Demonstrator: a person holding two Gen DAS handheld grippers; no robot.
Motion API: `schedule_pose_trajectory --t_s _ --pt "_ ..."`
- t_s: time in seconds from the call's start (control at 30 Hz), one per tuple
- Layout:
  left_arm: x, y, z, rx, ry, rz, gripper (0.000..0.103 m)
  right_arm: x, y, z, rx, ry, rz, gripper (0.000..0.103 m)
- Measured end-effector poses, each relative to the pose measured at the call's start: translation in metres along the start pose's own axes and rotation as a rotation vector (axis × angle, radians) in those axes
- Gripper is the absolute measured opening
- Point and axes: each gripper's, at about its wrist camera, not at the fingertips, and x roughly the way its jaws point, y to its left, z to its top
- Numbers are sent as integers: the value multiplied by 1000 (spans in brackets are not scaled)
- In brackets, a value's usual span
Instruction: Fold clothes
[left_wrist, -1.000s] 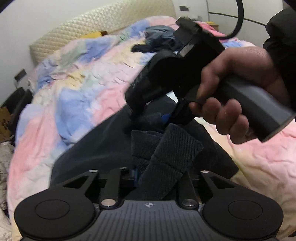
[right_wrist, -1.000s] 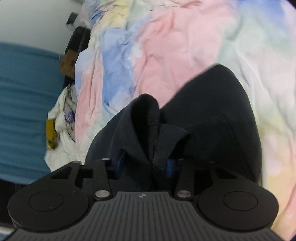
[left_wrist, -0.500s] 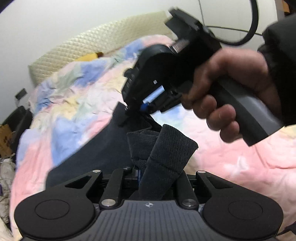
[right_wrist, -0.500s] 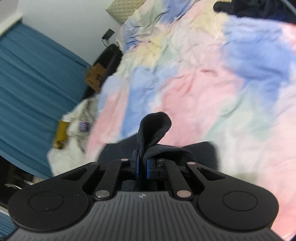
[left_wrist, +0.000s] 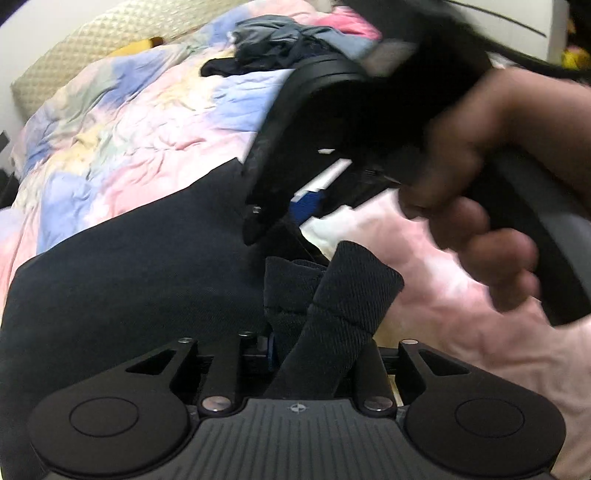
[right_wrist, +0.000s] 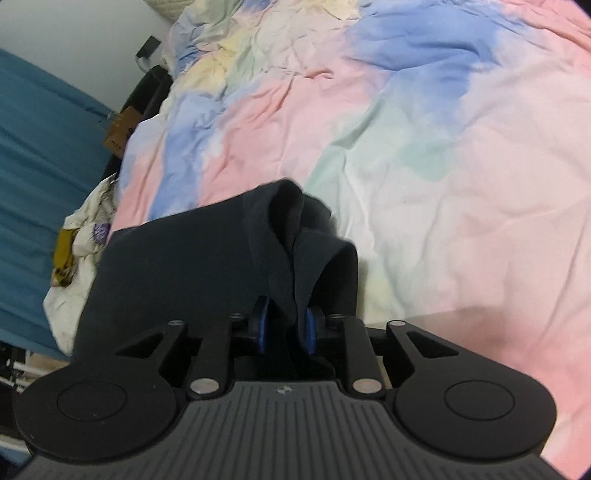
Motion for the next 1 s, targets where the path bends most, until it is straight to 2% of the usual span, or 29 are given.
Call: schedule_pose_trajectory --t_s 0.07,0.13,0.3,0.4,0.53,0.57,0.7,0.8,0.9,1.0 --pt "-9 4 -2 -27 -2 7 29 -13 6 -4 -33 7 -1 23" --pt "-20 8 -7 -53 -7 14 44 -21 12 -7 -60 19 -4 24" --pt "-53 23 -24 -145 -7 5 57 -24 22 -24 -101 64 -50 24" --pt "-77 33 -34 -195 -10 -6 69 -27 25 -32 -91 65 -59 27" --pt "-116 57 -44 -282 -23 -6 76 -38 28 -39 5 10 -30 28" --pt "-124 65 -46 -305 -31 10 77 -38 28 -40 20 2 -32 31" --pt "-144 110 -52 -427 -58 84 81 -36 30 -41 68 -21 -44 53" --pt "-135 156 -48 -517 -47 122 82 -25 31 -41 78 -2 -66 72" --pt "-113 204 -44 -607 -4 109 82 -12 31 -42 91 22 -91 83" --pt "-88 241 -49 -691 52 61 83 -3 29 -40 96 29 -114 92"
